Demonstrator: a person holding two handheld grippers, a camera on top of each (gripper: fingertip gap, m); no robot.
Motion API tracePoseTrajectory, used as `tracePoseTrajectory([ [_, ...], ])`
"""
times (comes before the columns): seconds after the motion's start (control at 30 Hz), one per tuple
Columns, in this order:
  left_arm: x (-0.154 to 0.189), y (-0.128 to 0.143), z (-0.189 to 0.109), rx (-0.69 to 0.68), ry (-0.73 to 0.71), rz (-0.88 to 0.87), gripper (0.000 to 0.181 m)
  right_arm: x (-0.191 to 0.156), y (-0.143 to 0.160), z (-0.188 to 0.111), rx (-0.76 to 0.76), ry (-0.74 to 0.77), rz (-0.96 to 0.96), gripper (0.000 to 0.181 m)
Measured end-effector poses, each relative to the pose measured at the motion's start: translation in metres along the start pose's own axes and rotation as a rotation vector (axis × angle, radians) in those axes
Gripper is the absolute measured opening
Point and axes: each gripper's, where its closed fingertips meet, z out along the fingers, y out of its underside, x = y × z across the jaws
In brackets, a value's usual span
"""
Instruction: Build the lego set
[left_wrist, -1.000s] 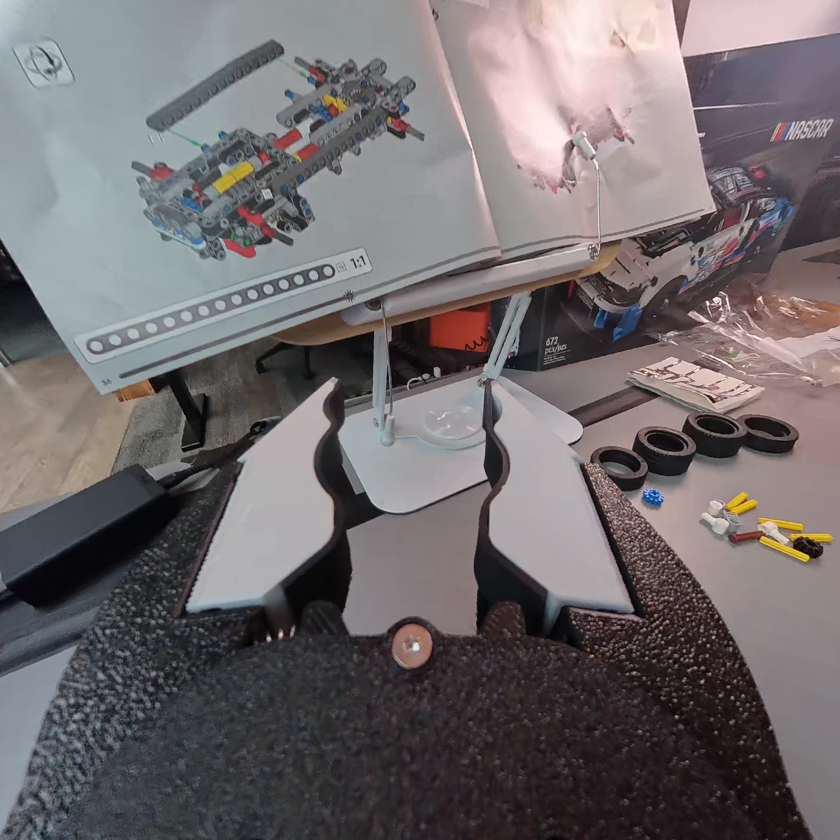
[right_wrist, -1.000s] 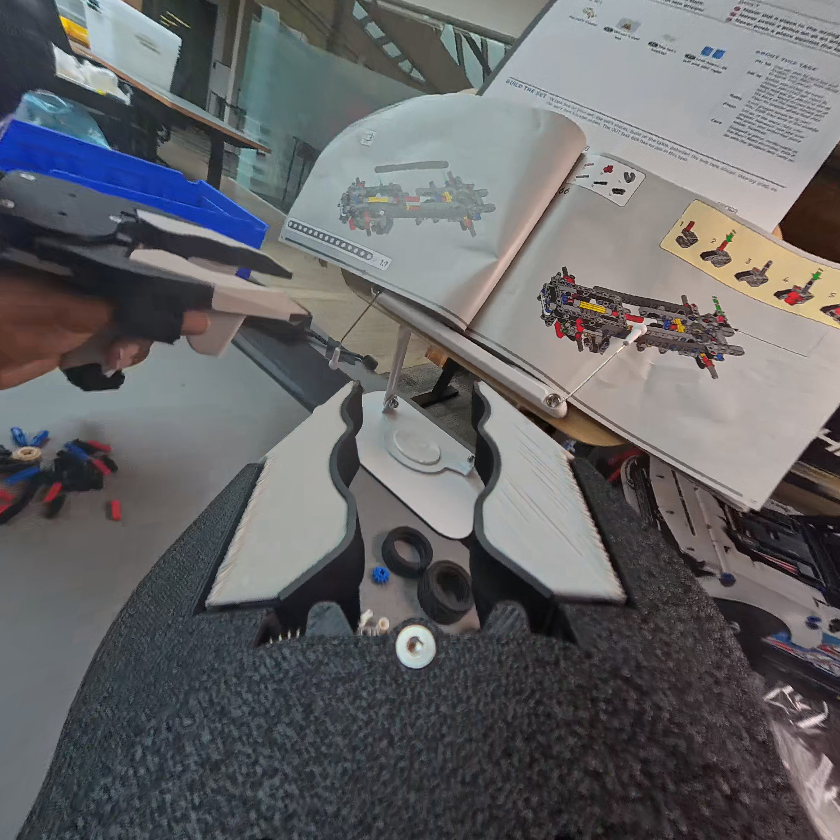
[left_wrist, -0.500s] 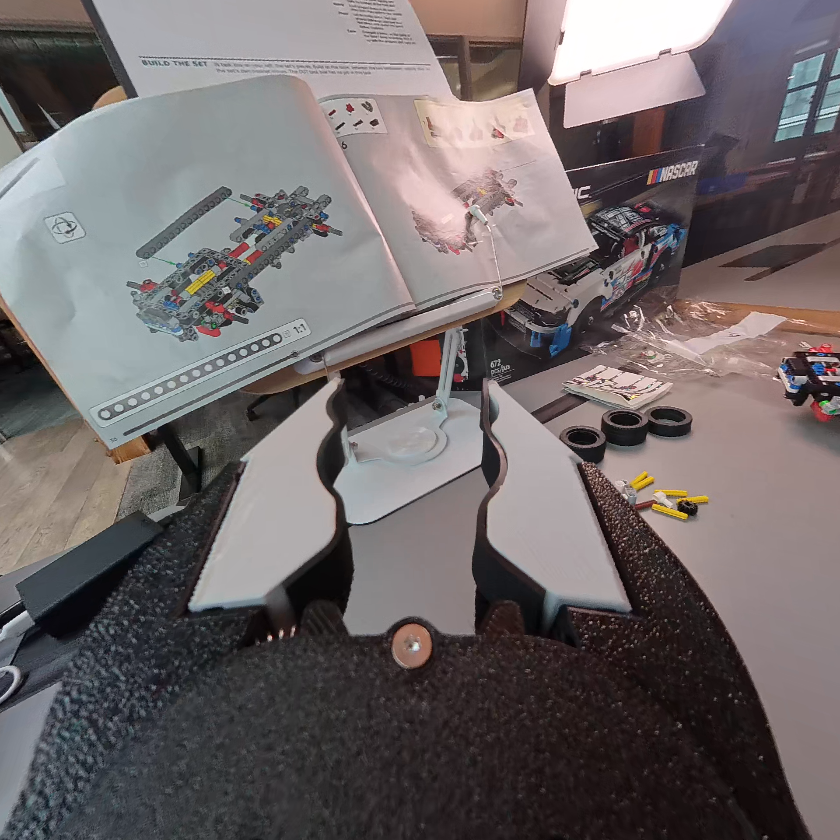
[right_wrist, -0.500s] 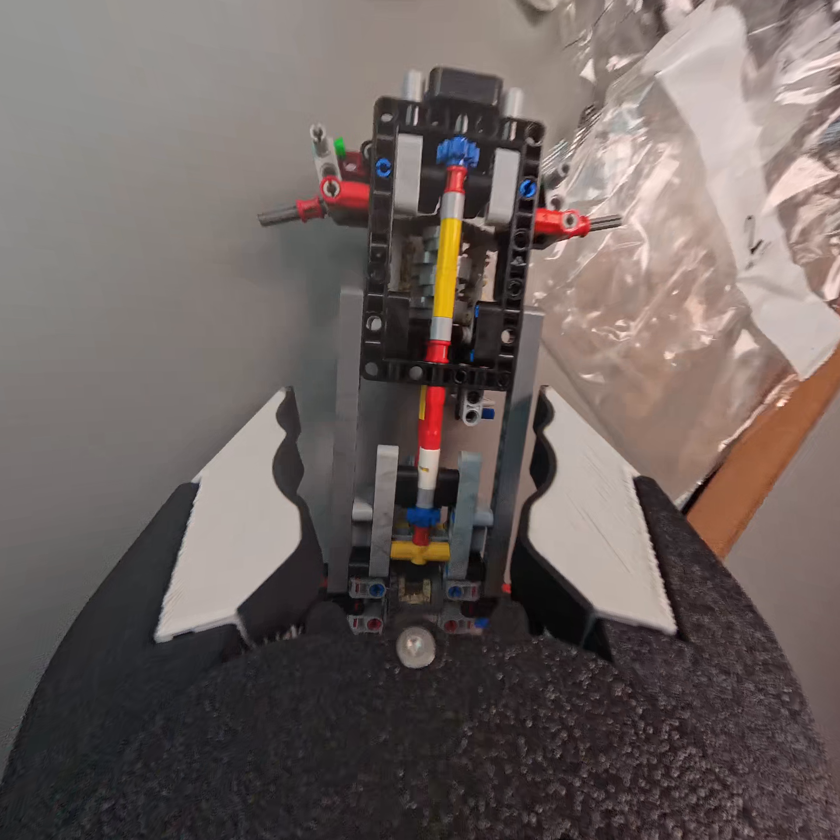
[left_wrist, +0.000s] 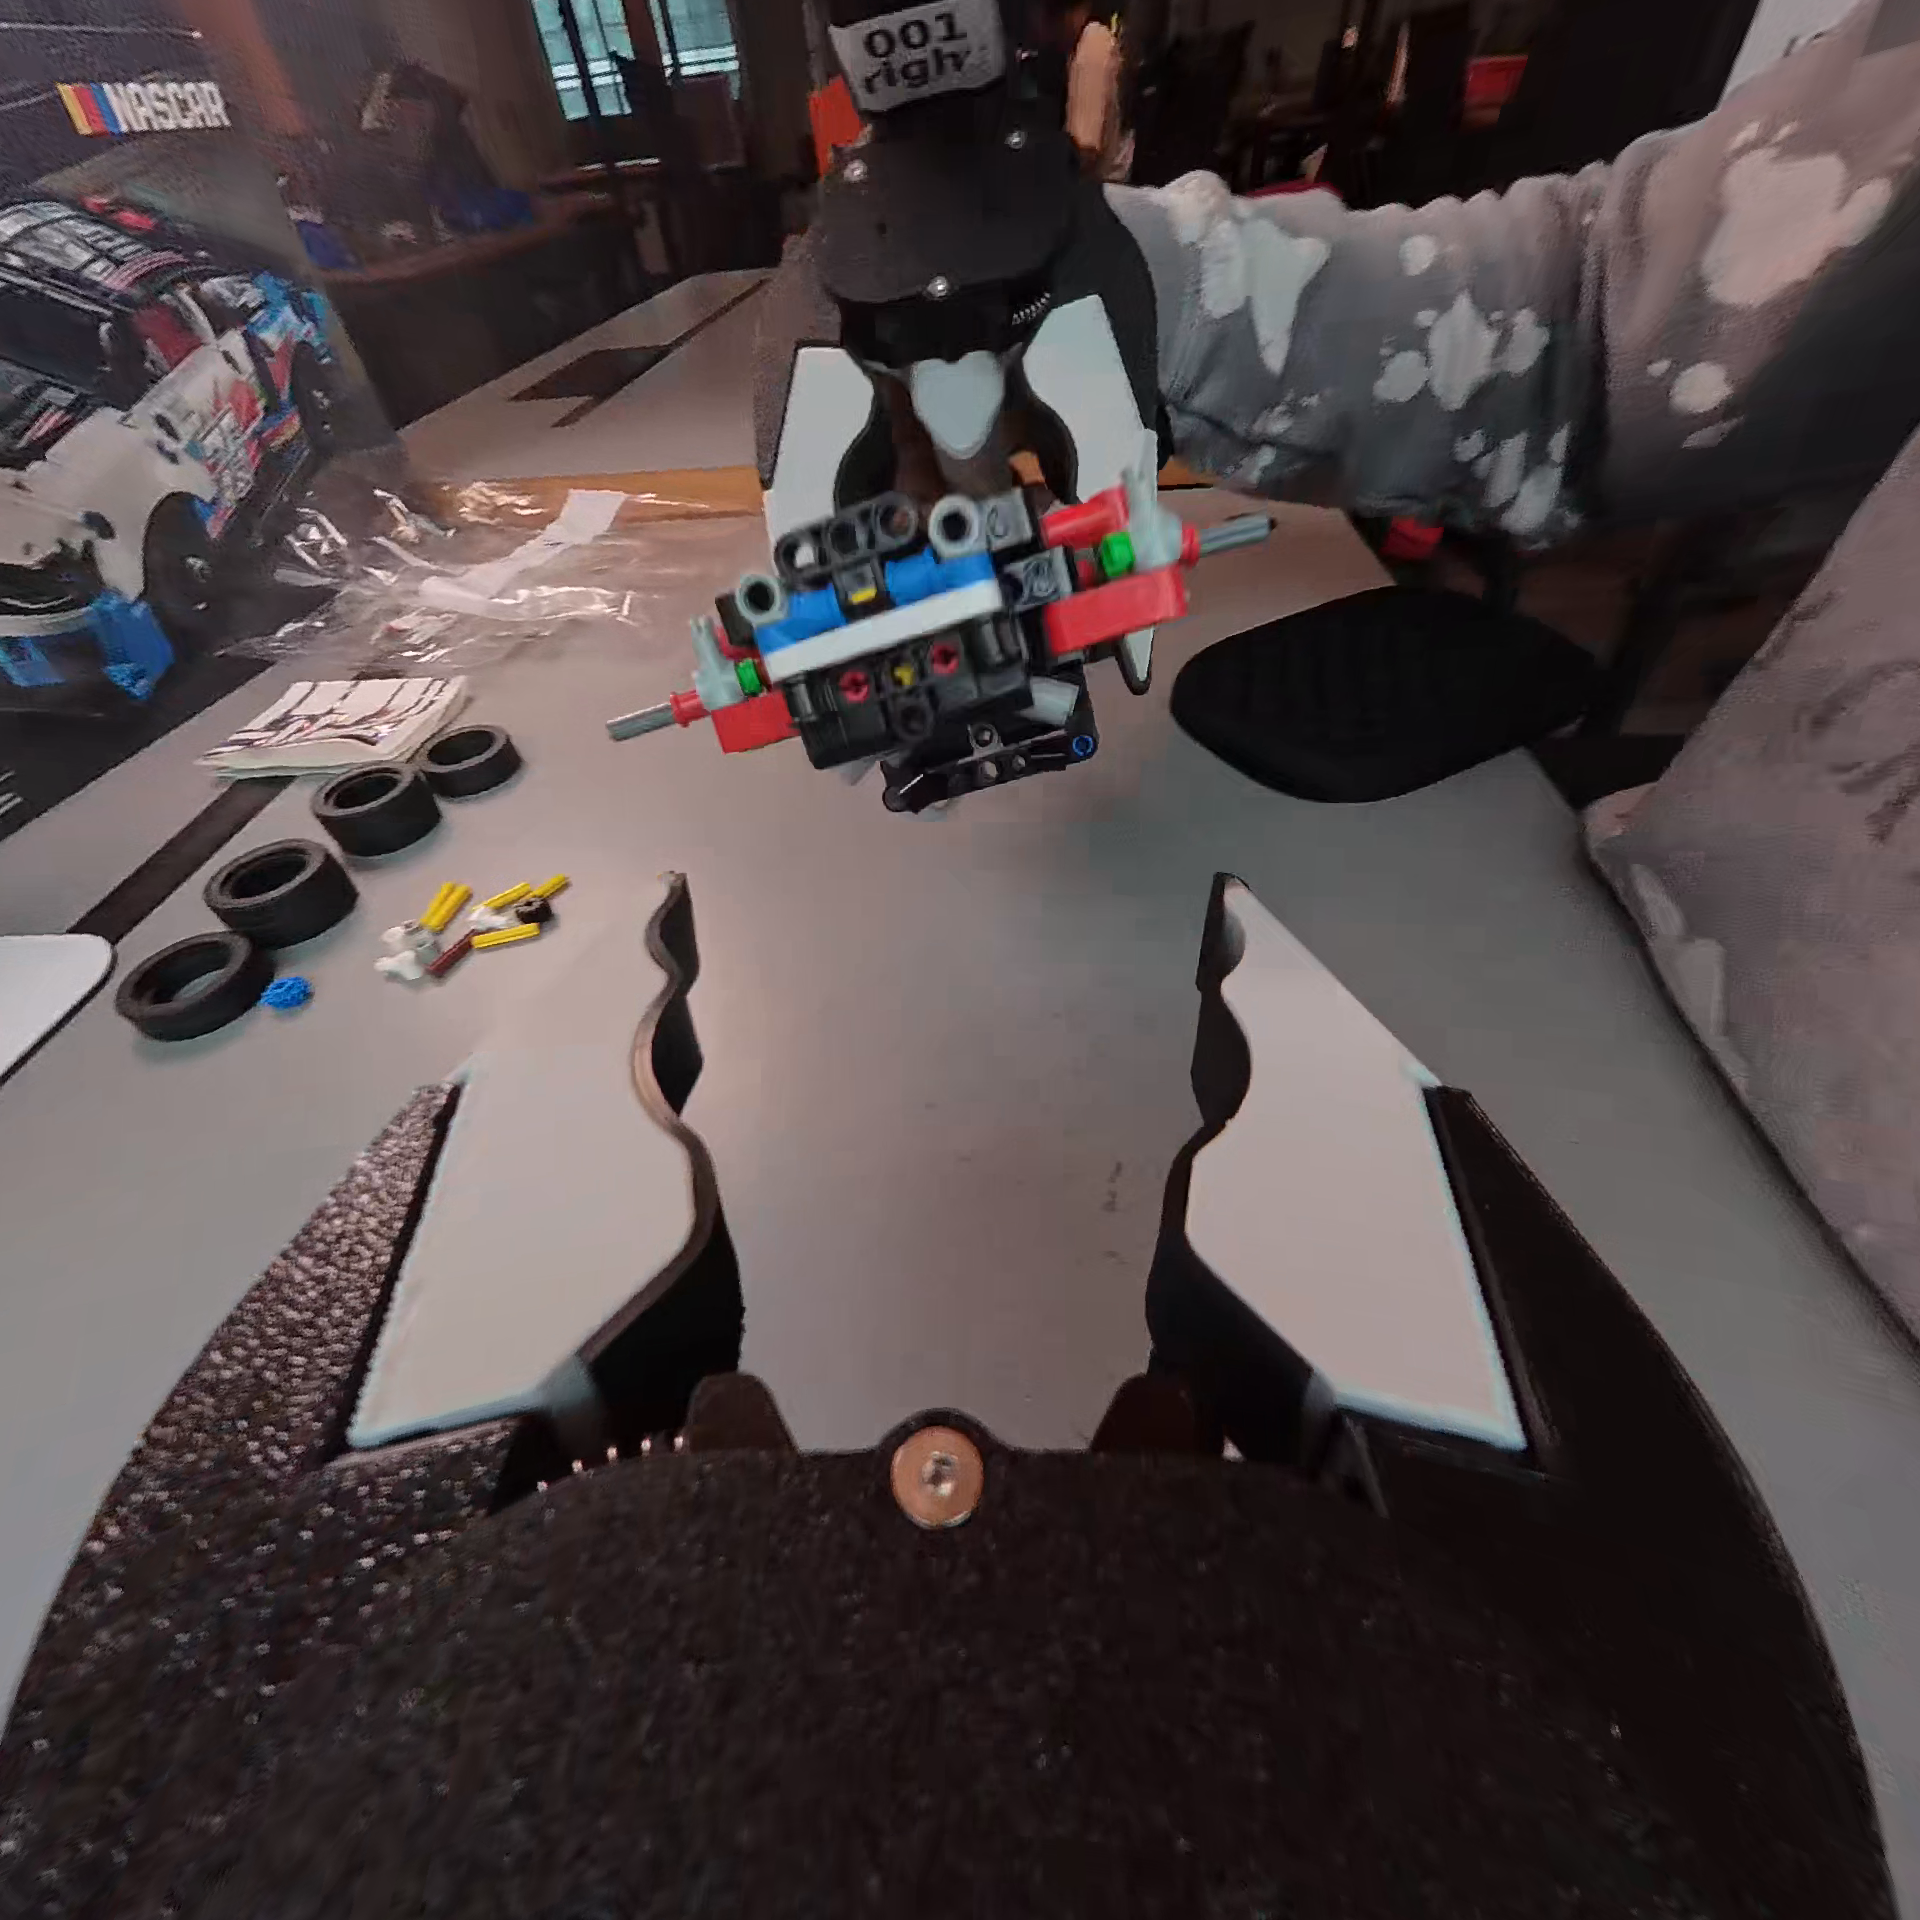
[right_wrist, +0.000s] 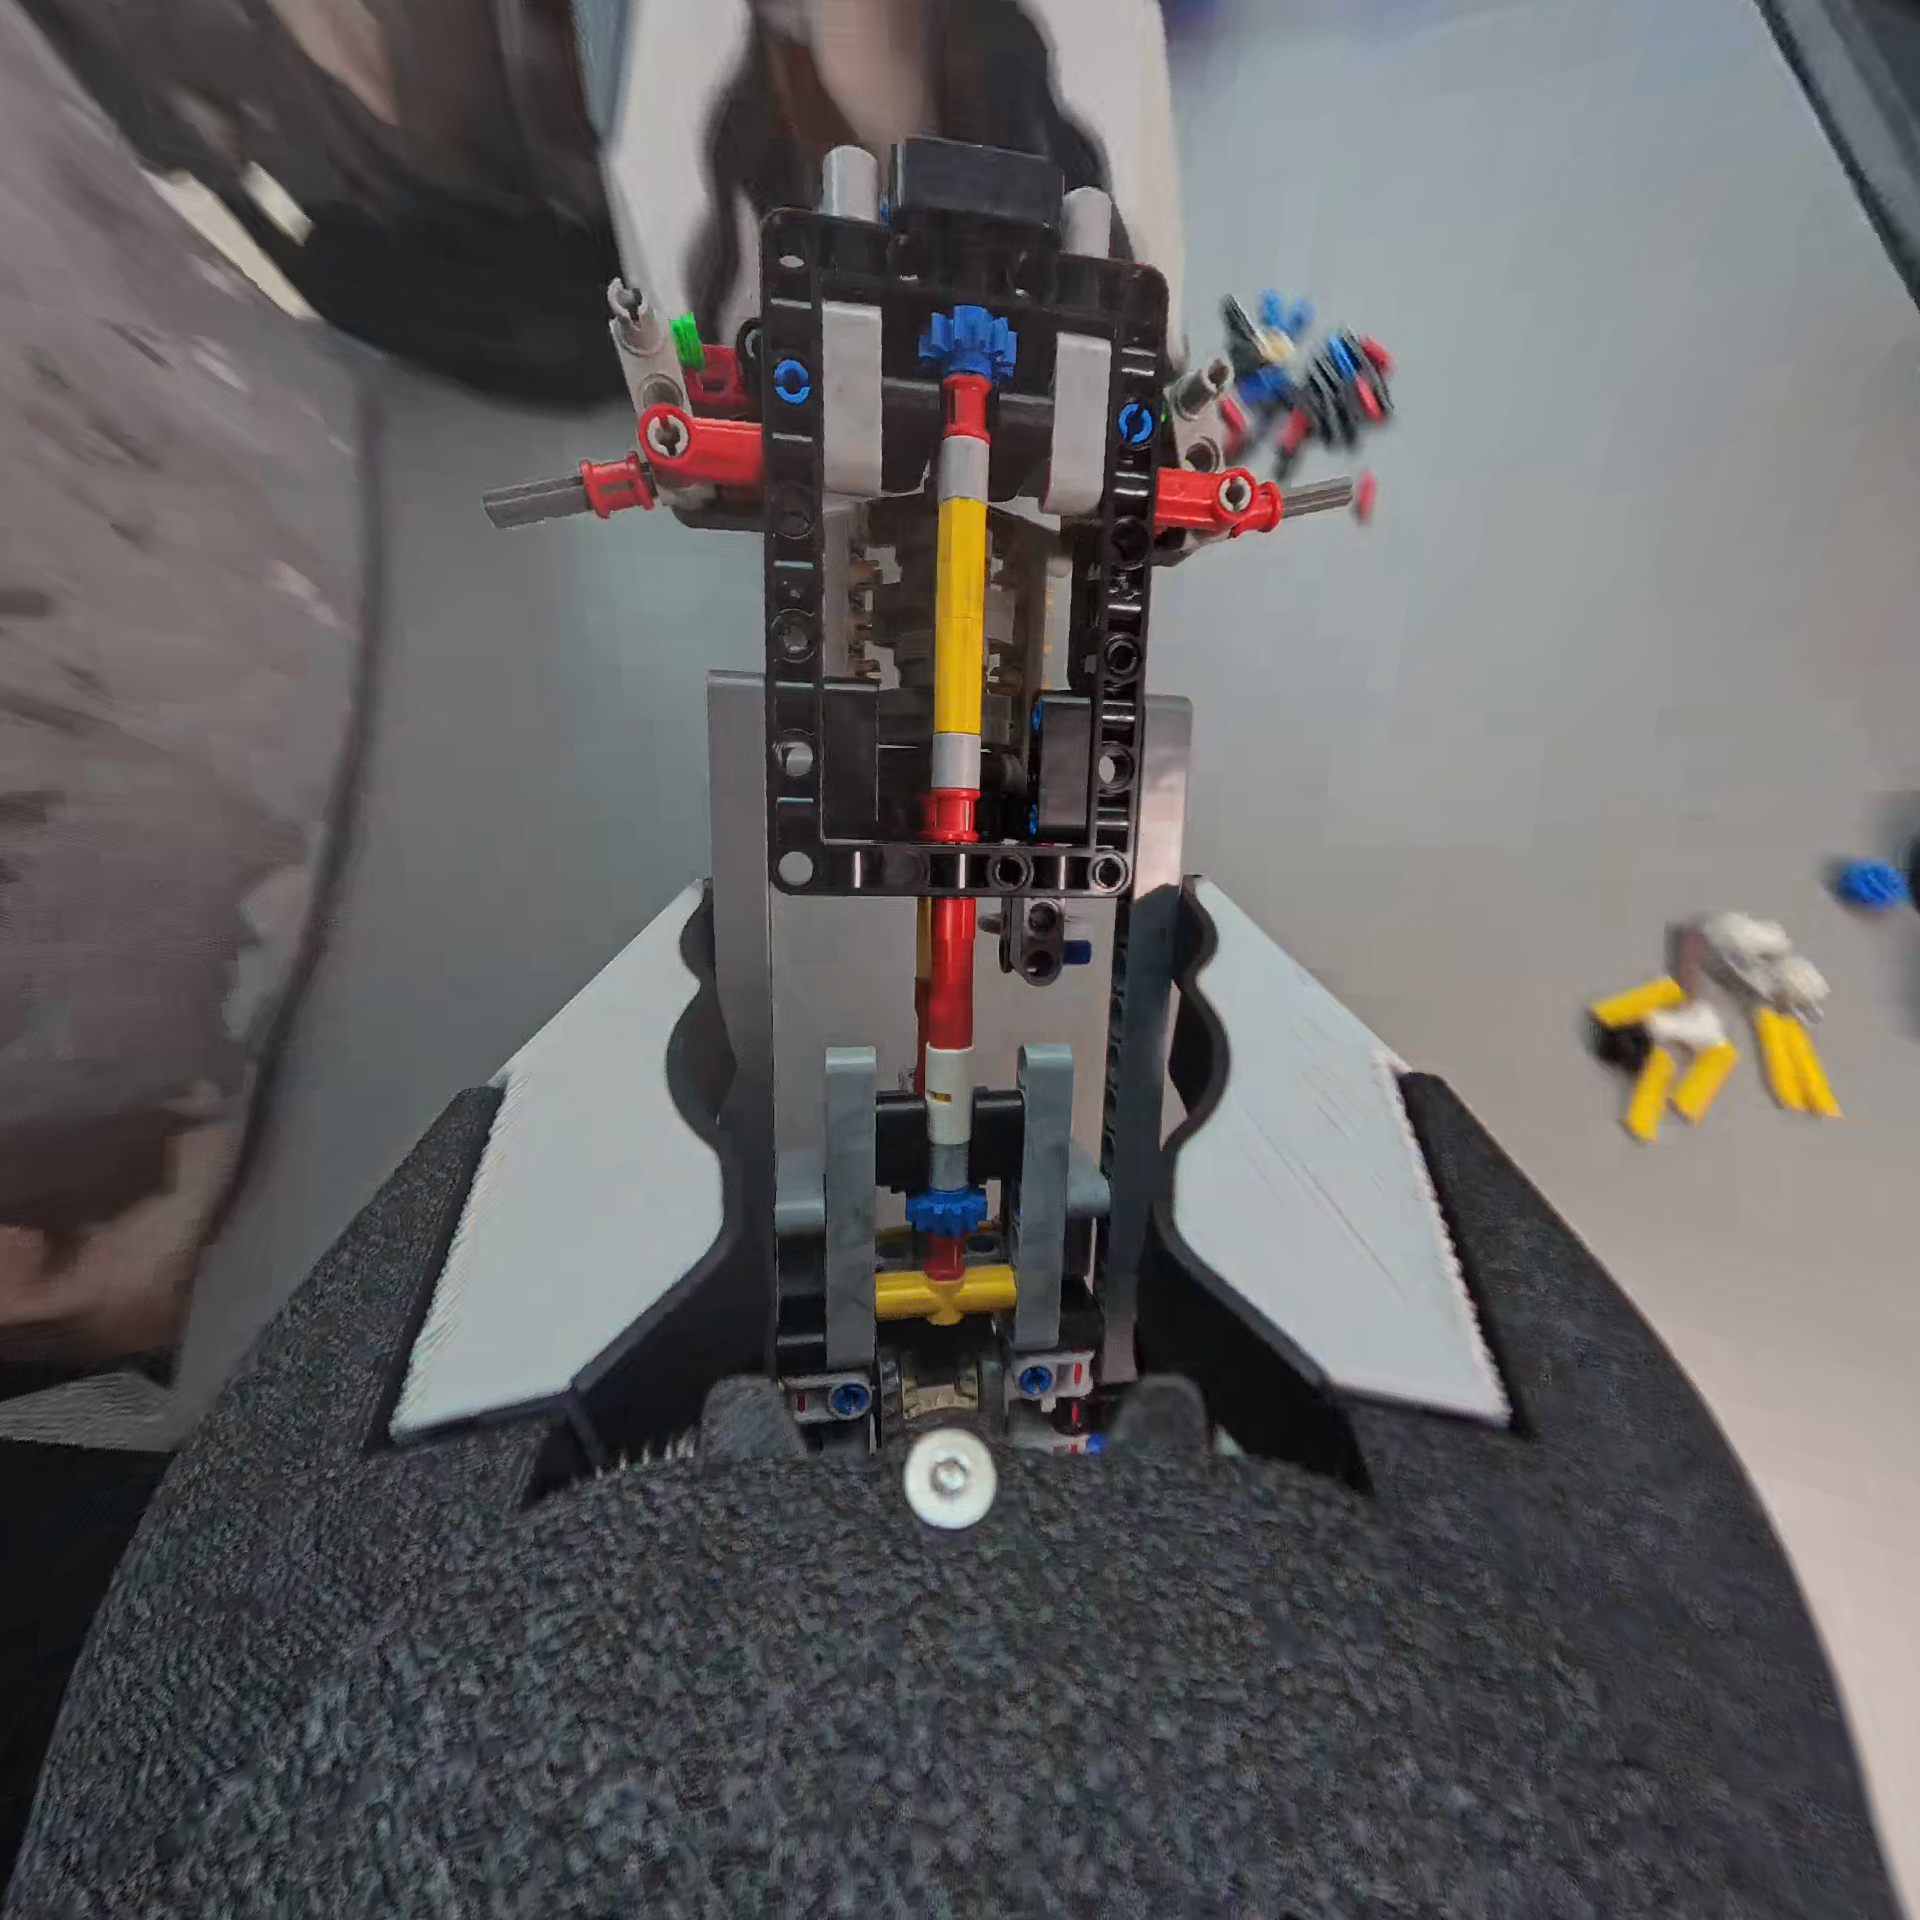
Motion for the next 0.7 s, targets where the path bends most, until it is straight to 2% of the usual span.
tracePoseTrajectory([
  [0.03,0.007,-0.004,-0.002,0.024,0.032,-0.018,0.101,-0.014,-0.018,0.006,0.079,-0.092,0.006,0.086],
  [0.13,0.018,-0.025,-0.011,0.129,0.086,-0.046,0.104,-0.043,-0.049,0.027,0.243,-0.299,0.018,0.085],
  [0.23,0.028,-0.042,-0.015,0.198,0.147,-0.075,0.111,-0.061,-0.060,0.045,0.338,-0.476,0.049,0.085],
  [0.3,0.028,-0.042,-0.017,0.204,0.148,-0.072,0.105,-0.074,-0.063,0.044,0.369,-0.641,0.125,0.084],
  [0.33,0.024,-0.039,-0.016,0.197,0.129,-0.067,0.108,-0.077,-0.062,0.044,0.362,-0.690,0.151,0.084],
  [0.53,0.027,-0.040,-0.021,0.179,0.111,0.016,0.105,-0.091,-0.031,0.062,0.143,-0.738,0.192,0.083],
  [0.6,0.044,-0.017,-0.012,0.042,0.175,0.088,0.088,-0.084,-0.025,0.070,0.110,-0.656,0.159,0.078],
  [0.63,0.050,-0.004,-0.006,-0.018,0.190,0.110,0.093,-0.081,-0.023,0.072,0.101,-0.634,0.162,0.074],
  [0.67,0.054,0.004,-0.003,-0.051,0.205,0.128,0.065,-0.077,-0.019,0.074,0.081,-0.615,0.168,0.071],
  [0.7,0.053,0.012,0.001,-0.083,0.188,0.143,0.055,-0.075,-0.016,0.075,0.070,-0.597,0.168,0.068],
])
